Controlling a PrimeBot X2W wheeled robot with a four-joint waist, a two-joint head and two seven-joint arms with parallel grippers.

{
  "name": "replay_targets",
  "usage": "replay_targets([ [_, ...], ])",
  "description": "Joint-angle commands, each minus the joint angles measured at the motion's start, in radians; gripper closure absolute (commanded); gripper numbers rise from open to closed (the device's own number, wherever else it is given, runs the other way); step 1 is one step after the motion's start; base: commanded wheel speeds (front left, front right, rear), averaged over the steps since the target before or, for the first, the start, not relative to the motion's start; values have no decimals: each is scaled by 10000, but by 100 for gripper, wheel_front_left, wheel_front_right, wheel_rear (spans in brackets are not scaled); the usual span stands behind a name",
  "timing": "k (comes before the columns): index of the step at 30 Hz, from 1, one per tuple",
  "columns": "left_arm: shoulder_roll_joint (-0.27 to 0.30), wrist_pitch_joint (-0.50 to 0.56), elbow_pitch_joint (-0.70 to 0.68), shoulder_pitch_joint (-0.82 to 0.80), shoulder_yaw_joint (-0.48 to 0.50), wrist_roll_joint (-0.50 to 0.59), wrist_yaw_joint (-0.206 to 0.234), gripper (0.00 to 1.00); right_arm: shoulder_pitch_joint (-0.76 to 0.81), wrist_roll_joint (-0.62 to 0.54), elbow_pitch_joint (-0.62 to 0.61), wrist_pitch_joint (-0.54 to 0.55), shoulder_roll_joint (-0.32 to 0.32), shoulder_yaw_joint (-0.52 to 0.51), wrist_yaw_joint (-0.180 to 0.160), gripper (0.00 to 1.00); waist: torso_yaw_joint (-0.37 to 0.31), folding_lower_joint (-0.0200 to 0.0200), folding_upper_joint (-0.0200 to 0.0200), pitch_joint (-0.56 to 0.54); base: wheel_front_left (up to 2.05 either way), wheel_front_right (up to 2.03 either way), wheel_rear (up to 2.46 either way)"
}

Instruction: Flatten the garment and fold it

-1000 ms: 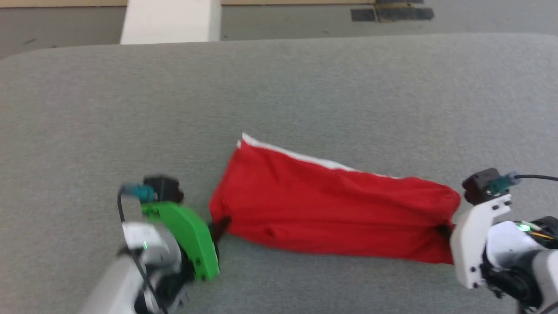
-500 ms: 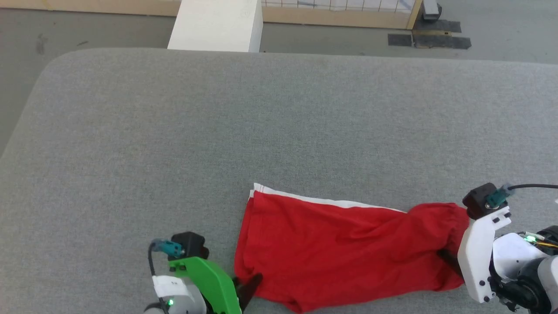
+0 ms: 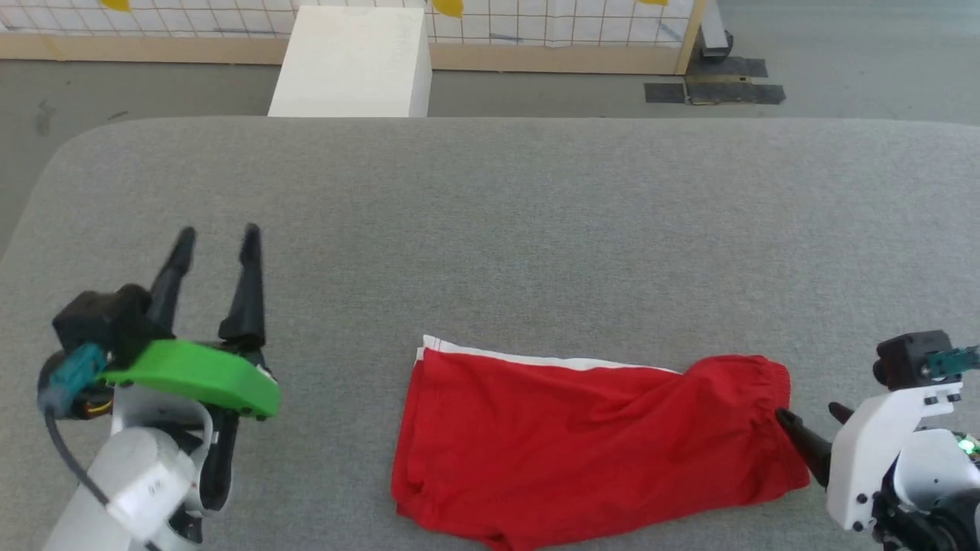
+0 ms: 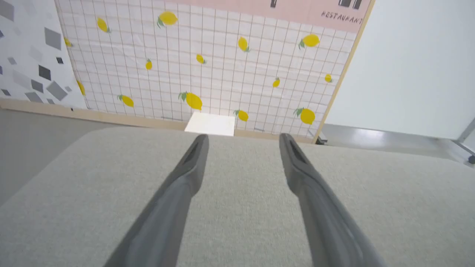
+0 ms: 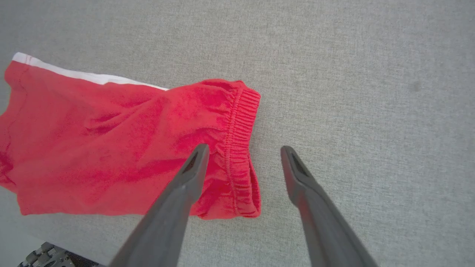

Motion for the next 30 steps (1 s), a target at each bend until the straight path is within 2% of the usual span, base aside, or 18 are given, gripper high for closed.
replay_targets([
  [1, -4, -725, 297, -55, -10, 336, -125, 0, 76, -155, -16, 6, 181, -41, -15, 0, -61, 0, 0, 36, 0, 0, 0],
  [3, -80, -1408, 598, -102, -35, 725, -287, 0, 9, -359, 116, 73, 360, -44, -15, 0, -84, 0, 0, 94, 0, 0, 0],
  [5, -206, -1634, 753, -129, -87, 1125, -459, 0, -121, -552, 367, 118, 447, -8, -15, 0, -70, 0, 0, 195, 0, 0, 0],
  [10, -777, -1703, 805, -71, 164, 1839, -847, 0, -681, -819, 1176, 136, 491, 191, -15, 0, 46, 0, 0, 516, 0, 0, 0],
  [12, -1172, -1706, 1020, 71, 457, 1963, -1121, 0, -1004, -904, 1756, 176, 399, 463, -15, 0, 108, 0, 0, 663, 0, 0, 0],
  [17, -1589, -1708, 1462, 79, 802, 2103, -1534, 0, -1309, -862, 2590, 429, 169, 1015, -15, 0, 145, 0, 0, 793, 0, 0, 0],
  [18, -1637, -1708, 1548, 74, 851, 2131, -1584, 0, -1346, -814, 2696, 478, 147, 1072, -15, 15, 145, 0, 0, 803, 0, 0, 0],
  [19, -1706, -1708, 1612, 54, 940, 2167, -1625, 0, -1398, -765, 2786, 507, 106, 1146, -15, 71, 140, 0, 0, 815, 0, 0, 0],
  [21, -1807, -1708, 1715, 38, 1113, 2225, -1701, 0, -1502, -652, 2857, 409, 59, 1202, -15, 100, 107, 0, 0, 821, 0, 0, 0],
  [26, -2006, -1709, 1807, 67, 1471, 2415, -1850, 0, -1720, -458, 3028, 320, -298, 883, -15, 100, 27, 0, 0, 787, 0, 0, 0],
  [30, -2131, -1709, 1831, 89, 1695, 2561, -1960, 0, -1847, -314, 3309, 363, -865, 156, -15, 100, 2, 0, 0, 755, 0, 0, 0],
])
